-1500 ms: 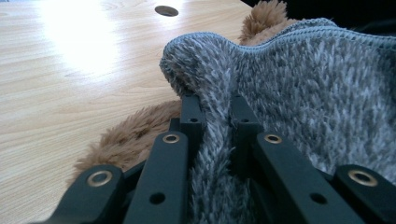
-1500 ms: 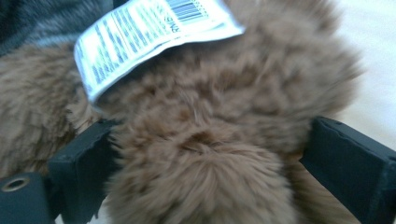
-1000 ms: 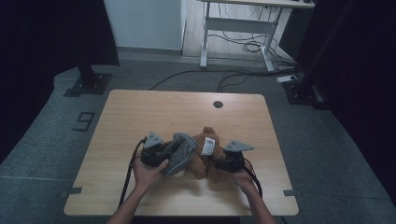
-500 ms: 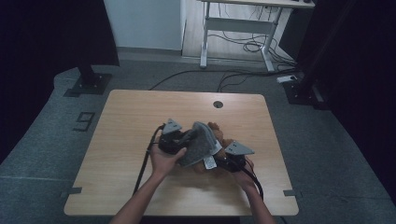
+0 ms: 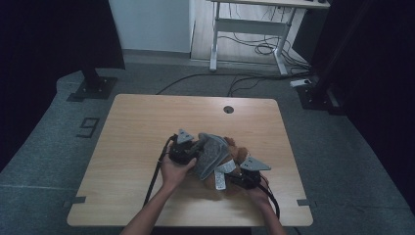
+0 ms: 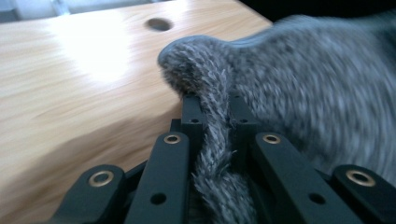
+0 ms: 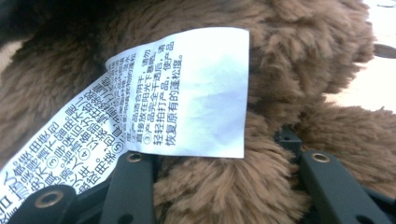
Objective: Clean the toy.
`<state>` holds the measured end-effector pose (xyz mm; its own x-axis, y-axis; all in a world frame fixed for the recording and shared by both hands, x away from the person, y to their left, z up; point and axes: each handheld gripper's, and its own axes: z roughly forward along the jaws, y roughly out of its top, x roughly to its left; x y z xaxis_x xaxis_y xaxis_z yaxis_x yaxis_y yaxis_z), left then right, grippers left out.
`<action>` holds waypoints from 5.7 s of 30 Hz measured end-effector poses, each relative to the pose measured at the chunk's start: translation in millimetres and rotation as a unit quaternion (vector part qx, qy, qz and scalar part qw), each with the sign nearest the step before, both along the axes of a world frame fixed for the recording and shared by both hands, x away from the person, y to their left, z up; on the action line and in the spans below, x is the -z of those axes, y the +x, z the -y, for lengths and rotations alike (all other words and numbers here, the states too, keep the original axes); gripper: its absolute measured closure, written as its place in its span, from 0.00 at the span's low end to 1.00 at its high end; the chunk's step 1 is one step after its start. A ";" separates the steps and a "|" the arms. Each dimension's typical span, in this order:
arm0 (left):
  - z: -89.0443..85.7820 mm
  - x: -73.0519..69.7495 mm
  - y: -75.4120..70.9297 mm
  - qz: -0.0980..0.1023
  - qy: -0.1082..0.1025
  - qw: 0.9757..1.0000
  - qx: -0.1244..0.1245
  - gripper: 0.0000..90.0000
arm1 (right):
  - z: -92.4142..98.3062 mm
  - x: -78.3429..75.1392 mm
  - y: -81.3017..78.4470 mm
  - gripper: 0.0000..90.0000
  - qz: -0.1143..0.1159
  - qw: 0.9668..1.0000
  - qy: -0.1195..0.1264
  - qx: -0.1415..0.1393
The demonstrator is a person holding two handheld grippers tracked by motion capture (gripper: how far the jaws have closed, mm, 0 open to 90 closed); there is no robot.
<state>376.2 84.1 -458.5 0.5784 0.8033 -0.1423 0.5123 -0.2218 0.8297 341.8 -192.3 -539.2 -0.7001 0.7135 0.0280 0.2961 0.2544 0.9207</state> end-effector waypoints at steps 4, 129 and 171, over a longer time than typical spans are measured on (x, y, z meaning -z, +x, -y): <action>-22.5 -1.3 -9.6 0.015 0.009 1.000 -0.012 0.89 | -0.3 0.7 -2.6 0.62 -0.006 1.000 0.006 0.000; -98.9 47.5 8.9 -0.054 -0.039 0.996 -0.065 0.91 | -19.8 5.3 37.2 0.63 0.036 0.998 -0.042 0.034; -29.6 31.0 -22.4 -0.013 -0.085 0.996 0.030 0.90 | 29.9 -30.5 5.8 0.26 -0.016 0.996 0.082 0.033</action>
<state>353.8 113.6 -489.4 0.6190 0.7305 -0.2885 0.5244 -0.1109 0.8442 347.5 -222.2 -508.7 -0.6489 0.7418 0.1694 0.3363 0.0799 0.9384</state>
